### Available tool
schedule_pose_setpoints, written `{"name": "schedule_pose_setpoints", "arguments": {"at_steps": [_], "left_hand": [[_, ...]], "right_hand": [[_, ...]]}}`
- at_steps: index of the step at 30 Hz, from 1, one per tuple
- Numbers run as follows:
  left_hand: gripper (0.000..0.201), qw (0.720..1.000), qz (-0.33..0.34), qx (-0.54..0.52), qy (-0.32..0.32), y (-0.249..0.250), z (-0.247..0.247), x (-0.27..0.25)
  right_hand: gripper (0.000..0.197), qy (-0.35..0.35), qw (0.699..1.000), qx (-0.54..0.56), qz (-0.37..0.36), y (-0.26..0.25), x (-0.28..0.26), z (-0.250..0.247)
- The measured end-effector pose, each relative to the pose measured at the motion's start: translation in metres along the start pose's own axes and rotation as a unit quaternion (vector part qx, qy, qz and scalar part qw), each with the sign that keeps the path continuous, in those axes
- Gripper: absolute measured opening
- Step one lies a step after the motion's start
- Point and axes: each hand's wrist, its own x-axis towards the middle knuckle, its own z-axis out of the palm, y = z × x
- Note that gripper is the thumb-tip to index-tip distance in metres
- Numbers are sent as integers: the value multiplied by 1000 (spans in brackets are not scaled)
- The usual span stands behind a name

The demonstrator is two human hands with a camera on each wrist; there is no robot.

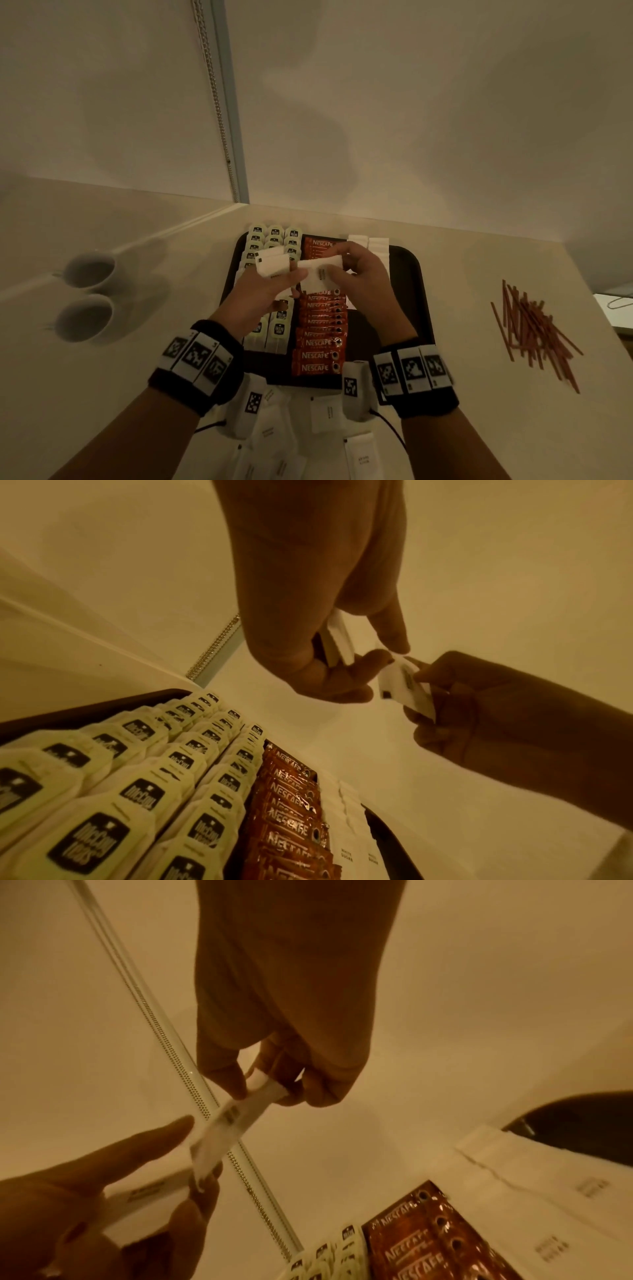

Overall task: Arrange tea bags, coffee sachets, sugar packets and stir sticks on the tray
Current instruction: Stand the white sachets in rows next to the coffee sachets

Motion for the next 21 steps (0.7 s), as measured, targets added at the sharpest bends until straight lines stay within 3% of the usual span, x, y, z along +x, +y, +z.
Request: {"name": "schedule_pose_setpoints", "arguments": {"at_steps": [4, 9, 14, 18, 21], "left_hand": [[20, 1000, -13, 27, -7, -4, 8, -2], [35, 998, -23, -62, 25, -12, 11, 0], [13, 992, -76, -99, 23, -11, 12, -2], [31, 984, -91, -150, 27, -8, -3, -4], [35, 982, -89, -162, 26, -7, -12, -2]], "right_hand": [[25, 3, 999, -43, -17, -5, 1, 1], [33, 22, 994, 66, 84, 9, -9, 12], [25, 66, 974, 167, 136, 23, -15, -1], [15, 137, 979, 39, 144, 55, -17, -43], [12, 190, 962, -75, 184, 95, -19, -75]]}}
